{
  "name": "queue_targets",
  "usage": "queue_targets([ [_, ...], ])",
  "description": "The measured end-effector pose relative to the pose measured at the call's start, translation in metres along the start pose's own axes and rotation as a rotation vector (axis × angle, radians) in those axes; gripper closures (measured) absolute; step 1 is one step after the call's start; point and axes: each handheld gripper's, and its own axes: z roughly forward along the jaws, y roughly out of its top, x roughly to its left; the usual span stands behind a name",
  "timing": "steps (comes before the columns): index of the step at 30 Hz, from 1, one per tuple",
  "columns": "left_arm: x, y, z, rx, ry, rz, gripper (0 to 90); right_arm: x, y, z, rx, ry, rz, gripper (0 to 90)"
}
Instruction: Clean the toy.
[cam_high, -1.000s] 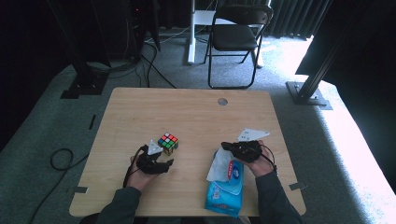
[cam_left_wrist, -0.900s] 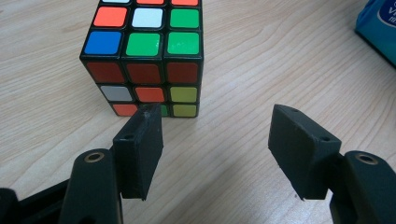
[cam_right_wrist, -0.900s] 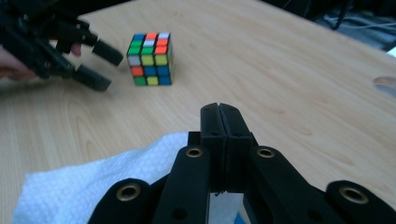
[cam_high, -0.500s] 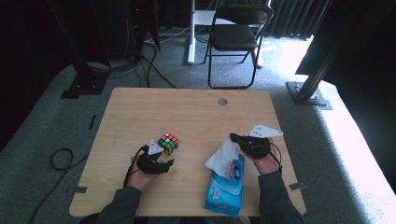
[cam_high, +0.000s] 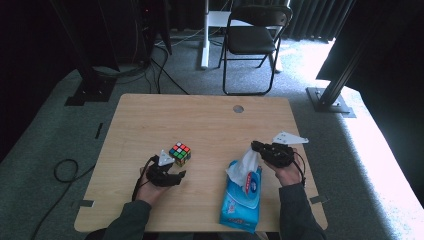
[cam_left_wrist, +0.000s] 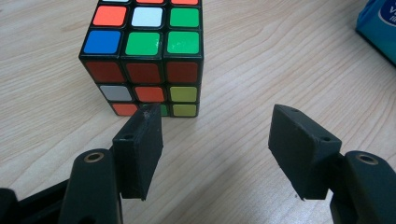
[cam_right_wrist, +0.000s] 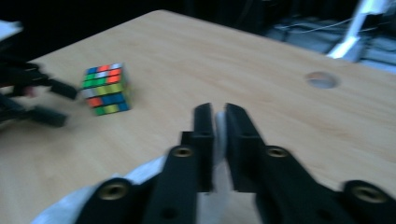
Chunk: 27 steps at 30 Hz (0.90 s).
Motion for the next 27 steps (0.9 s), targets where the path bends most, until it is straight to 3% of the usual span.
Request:
queue_targets([
  [8,0.0,0.0,-0.001,-0.001,0.001,0.0,35.4,0.006,-0.004,0.009,0.099,0.122,-0.05,52.4],
  [16,0.001,0.0,-0.001,-0.002,0.004,-0.002,35.3,0.004,-0.011,0.015,0.199,0.191,-0.038,40.2],
  [22,0.001,0.0,-0.001,-0.003,0.005,-0.003,35.3,0.004,-0.014,0.019,0.268,0.225,-0.046,48.4],
  [27,0.001,0.0,-0.001,-0.001,0.005,-0.002,35.3,0.004,-0.015,0.018,0.279,0.223,-0.062,72.7],
])
